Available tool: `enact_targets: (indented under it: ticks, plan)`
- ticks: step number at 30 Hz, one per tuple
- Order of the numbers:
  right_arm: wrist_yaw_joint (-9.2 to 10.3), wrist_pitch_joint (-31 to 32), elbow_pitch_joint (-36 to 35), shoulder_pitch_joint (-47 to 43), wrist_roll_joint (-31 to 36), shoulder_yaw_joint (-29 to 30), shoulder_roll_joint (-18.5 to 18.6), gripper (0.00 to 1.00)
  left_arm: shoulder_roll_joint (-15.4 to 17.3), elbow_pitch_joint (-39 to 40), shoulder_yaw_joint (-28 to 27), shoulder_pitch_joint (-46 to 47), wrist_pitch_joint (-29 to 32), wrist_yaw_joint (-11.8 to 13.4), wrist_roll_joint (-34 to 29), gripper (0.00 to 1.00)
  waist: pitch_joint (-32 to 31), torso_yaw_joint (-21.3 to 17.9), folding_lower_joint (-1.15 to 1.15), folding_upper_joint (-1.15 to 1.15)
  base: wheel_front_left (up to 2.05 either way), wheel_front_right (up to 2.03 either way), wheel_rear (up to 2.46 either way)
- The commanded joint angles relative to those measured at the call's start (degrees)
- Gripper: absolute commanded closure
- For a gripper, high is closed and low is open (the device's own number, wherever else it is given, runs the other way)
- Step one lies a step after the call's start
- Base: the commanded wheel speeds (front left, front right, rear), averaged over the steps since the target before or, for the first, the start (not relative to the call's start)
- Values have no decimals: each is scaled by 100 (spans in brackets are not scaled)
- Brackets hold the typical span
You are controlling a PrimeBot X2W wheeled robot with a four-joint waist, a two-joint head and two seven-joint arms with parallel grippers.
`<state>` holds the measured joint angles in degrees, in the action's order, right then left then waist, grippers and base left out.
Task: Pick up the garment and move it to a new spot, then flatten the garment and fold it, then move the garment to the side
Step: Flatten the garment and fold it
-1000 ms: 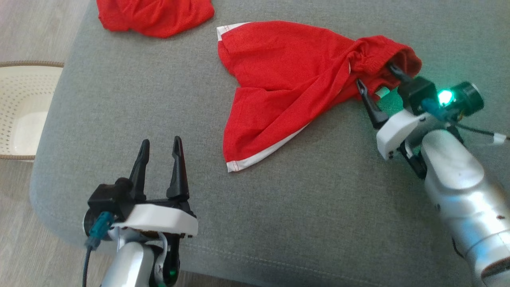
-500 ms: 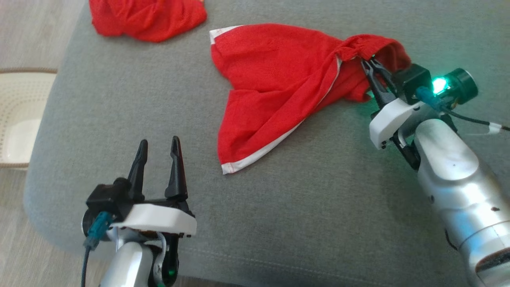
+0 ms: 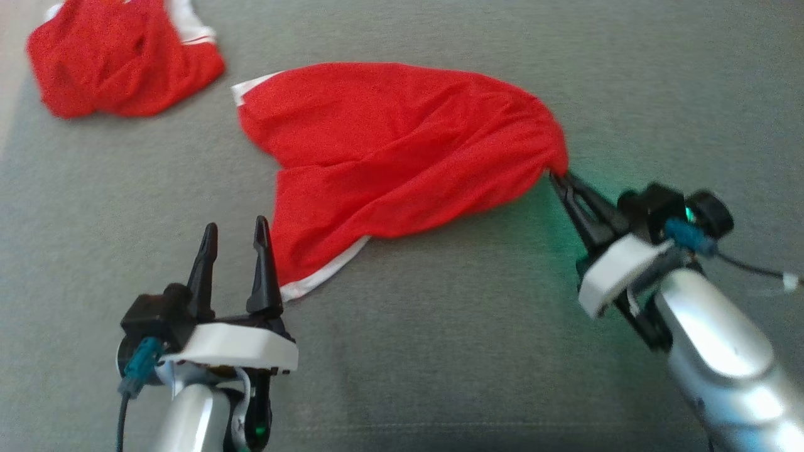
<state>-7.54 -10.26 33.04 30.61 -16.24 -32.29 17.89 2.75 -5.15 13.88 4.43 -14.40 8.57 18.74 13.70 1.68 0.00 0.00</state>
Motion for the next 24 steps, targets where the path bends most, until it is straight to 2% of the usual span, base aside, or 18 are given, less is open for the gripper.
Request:
enact_targets:
  ticks: [1, 7, 11, 14, 19, 24]
  plan:
    - [5, 94, -346, -205, -74, -60, 102, 100, 13, 221, -225, 19, -60, 9, -41, 0, -61, -257, 0, 0, 0, 0, 0]
    - [5, 904, -1728, -1146, -281, 115, 463, 100, 13, 259, -314, 40, -60, -11, -84, 0, -42, -561, 0, 0, 0, 0, 0]
    - [5, 1671, -2601, -1674, -581, 230, 668, 100, 13, 267, -329, 68, -60, -40, -97, 0, -14, -596, 0, 0, 0, 0, 0]
    - [5, 2024, -3031, -1848, -736, 389, 765, 100, 13, 250, -310, 94, -60, -67, -103, 0, 16, -547, 0, 0, 0, 0, 0]
    - [5, 2192, -2983, -1742, -919, 661, 575, 100, 13, 215, -289, 143, -60, -89, -122, 0, 61, -356, 0, 0, 0, 0, 0]
    - [5, 2159, -2242, -1303, -1147, 808, 368, 100, 13, 184, -223, 174, -60, -115, -126, 0, 96, -93, 0, 0, 0, 0, 0]
